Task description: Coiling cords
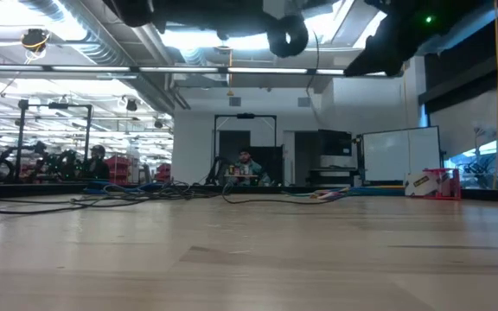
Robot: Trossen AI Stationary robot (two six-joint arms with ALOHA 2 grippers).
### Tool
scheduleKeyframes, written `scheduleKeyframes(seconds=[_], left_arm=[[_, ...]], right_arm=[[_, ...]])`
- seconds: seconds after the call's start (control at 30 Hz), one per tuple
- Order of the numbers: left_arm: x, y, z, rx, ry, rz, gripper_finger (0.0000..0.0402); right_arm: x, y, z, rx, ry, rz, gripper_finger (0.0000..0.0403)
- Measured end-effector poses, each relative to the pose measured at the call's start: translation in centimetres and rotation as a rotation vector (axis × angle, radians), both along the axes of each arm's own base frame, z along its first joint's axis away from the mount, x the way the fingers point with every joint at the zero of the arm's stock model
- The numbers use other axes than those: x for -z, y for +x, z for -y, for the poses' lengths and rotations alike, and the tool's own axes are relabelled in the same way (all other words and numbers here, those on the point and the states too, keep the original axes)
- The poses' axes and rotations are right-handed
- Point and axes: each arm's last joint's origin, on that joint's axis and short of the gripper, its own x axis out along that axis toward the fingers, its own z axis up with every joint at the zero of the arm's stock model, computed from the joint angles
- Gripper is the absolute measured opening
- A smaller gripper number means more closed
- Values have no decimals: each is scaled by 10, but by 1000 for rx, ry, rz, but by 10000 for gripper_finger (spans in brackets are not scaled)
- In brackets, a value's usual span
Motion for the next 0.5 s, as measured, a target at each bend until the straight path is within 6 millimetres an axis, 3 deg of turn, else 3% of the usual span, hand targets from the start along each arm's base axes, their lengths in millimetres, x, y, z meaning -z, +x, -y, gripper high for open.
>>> scheduleKeyframes(seconds=[0.27, 0.5], left_arm=[[6, 2, 9, 19, 118, -112, 5], [8, 4, 18, 52, 168, -148, 5]], right_arm=[[0, -4, -13, -68, -61, -55, 154], [-5, 1, -21, -213, 30, -11, 154]])
